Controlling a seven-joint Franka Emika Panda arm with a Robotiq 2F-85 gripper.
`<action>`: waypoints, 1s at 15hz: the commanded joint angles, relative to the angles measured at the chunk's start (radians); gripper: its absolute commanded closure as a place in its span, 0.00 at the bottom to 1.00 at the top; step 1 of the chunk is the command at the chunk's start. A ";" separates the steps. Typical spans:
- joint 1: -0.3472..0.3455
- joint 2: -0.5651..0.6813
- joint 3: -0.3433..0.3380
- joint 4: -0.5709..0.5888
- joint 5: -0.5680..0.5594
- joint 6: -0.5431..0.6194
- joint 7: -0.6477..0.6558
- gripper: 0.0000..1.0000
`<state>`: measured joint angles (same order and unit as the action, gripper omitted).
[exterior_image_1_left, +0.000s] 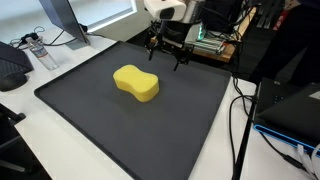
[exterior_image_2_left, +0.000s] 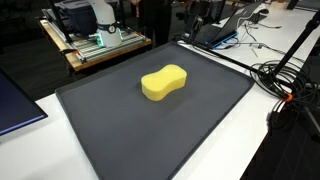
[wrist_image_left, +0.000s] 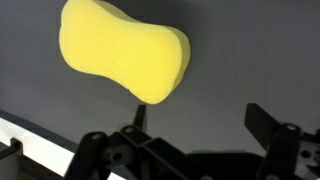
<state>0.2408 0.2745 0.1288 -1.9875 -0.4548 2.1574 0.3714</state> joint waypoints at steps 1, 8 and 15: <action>0.036 0.129 -0.013 0.147 0.007 -0.110 0.034 0.00; 0.113 0.322 -0.052 0.359 -0.010 -0.253 0.045 0.00; 0.152 0.458 -0.070 0.541 0.019 -0.383 0.004 0.00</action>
<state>0.3816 0.6738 0.0722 -1.5504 -0.4549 1.8314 0.4036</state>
